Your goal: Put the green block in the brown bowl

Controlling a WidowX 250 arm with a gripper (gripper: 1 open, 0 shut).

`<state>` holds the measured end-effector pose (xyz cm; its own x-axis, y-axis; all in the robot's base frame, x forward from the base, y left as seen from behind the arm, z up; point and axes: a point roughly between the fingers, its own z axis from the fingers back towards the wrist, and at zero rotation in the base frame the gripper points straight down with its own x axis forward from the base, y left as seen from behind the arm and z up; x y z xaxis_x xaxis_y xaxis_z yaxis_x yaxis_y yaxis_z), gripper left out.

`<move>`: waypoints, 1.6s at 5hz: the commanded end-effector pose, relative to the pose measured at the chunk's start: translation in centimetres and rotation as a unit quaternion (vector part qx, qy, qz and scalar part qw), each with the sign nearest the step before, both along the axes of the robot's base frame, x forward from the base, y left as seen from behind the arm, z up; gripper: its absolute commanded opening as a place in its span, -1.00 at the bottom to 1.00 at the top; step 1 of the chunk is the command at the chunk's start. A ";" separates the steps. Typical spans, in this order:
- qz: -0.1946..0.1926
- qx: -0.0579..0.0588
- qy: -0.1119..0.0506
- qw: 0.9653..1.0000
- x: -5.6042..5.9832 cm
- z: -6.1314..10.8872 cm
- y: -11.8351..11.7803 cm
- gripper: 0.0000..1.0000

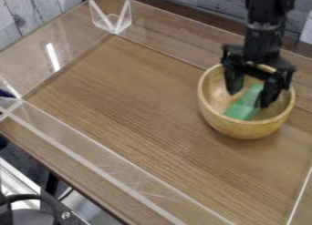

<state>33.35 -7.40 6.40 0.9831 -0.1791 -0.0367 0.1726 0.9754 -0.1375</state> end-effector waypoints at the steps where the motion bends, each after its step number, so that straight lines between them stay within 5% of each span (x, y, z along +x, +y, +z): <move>1: 0.017 -0.013 -0.067 0.998 0.5 5.5 1.2 1.00; 3: 0.031 -0.020 -0.111 0.993 -0.4 11.3 3.4 1.00; 4: 0.032 -0.019 -0.113 0.993 -0.9 11.9 4.1 1.00; 8: 0.016 -0.002 -0.078 0.997 -0.1 8.3 3.2 1.00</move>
<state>32.82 -4.05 13.17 0.9875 -0.1425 0.0667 0.1499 0.9811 -0.1228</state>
